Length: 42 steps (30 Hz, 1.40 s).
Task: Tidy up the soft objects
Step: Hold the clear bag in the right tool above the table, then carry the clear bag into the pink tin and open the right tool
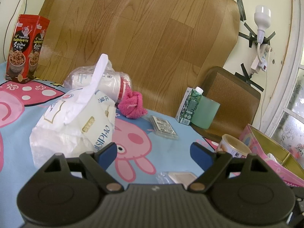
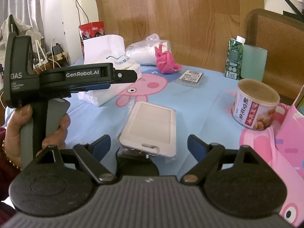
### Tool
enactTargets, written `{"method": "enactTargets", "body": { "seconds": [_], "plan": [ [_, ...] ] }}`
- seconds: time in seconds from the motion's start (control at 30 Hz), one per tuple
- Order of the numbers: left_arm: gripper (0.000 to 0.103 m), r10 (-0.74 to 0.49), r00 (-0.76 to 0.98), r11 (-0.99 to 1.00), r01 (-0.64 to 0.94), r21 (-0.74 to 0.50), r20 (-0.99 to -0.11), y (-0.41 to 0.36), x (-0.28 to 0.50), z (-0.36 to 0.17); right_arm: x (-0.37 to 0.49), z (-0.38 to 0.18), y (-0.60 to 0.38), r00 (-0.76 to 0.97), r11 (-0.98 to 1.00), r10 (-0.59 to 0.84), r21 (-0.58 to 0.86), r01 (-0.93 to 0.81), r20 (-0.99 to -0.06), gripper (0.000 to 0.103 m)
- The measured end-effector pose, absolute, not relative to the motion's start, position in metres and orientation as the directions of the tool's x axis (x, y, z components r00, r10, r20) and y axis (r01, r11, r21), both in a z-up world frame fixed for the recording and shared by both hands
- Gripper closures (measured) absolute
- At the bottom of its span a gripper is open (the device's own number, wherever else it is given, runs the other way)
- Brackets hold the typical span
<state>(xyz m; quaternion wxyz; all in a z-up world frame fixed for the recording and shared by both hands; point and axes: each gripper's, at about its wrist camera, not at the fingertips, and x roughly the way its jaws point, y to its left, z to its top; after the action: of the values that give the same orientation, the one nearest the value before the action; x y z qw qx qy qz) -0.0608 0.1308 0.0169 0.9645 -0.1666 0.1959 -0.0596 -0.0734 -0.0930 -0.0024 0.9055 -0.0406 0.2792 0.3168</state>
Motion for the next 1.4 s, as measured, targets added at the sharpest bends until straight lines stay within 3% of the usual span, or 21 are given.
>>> {"method": "enactTargets", "body": {
  "seconds": [0.53, 0.63, 0.73, 0.87, 1.17, 1.2, 1.27, 1.3, 1.4],
  "plan": [
    [0.019, -0.183, 0.914, 0.934, 0.047, -0.355, -0.362, 0.132, -0.060, 0.017, -0.071, -0.007, -0.102, 0.621, 0.795, 0.576, 0.188, -0.577, -0.532, 0.013],
    [0.024, -0.203, 0.903, 0.918, 0.041, -0.394, -0.378, 0.138, -0.058, 0.017, -0.067, -0.013, -0.099, 0.602, 0.793, 0.583, 0.219, -0.569, -0.545, 0.013],
    [0.029, -0.281, 0.876, 0.858, 0.047, -0.511, -0.391, 0.153, -0.061, 0.019, -0.062, -0.017, -0.097, 0.598, 0.795, 0.583, 0.234, -0.559, -0.550, 0.013],
    [0.050, -0.342, 0.798, 0.834, 0.015, -0.552, -0.496, 0.158, -0.060, 0.021, -0.062, -0.015, -0.096, 0.587, 0.778, 0.609, 0.259, -0.572, -0.534, 0.013],
    [0.051, -0.458, 0.689, 0.816, 0.076, -0.572, -0.561, 0.127, -0.062, 0.019, -0.065, -0.020, -0.102, 0.589, 0.764, 0.635, 0.290, -0.577, -0.500, 0.013],
    [0.051, -0.458, 0.680, 0.818, 0.071, -0.570, -0.573, 0.123, -0.060, 0.017, -0.065, -0.020, -0.103, 0.589, 0.761, 0.638, 0.294, -0.577, -0.495, 0.014],
    [0.055, -0.471, 0.659, 0.814, 0.068, -0.577, -0.587, 0.118, -0.058, 0.012, -0.065, -0.021, -0.103, 0.587, 0.755, 0.648, 0.303, -0.582, -0.485, 0.027],
    [0.062, -0.470, 0.654, 0.816, 0.066, -0.574, -0.593, 0.116, -0.056, 0.010, -0.065, -0.020, -0.103, 0.585, 0.751, 0.653, 0.310, -0.583, -0.481, 0.029],
    [0.070, -0.457, 0.661, 0.827, 0.070, -0.558, -0.595, 0.113, -0.057, 0.016, -0.069, -0.018, -0.100, 0.598, 0.752, 0.652, 0.295, -0.590, -0.466, 0.032]
  ]
}}
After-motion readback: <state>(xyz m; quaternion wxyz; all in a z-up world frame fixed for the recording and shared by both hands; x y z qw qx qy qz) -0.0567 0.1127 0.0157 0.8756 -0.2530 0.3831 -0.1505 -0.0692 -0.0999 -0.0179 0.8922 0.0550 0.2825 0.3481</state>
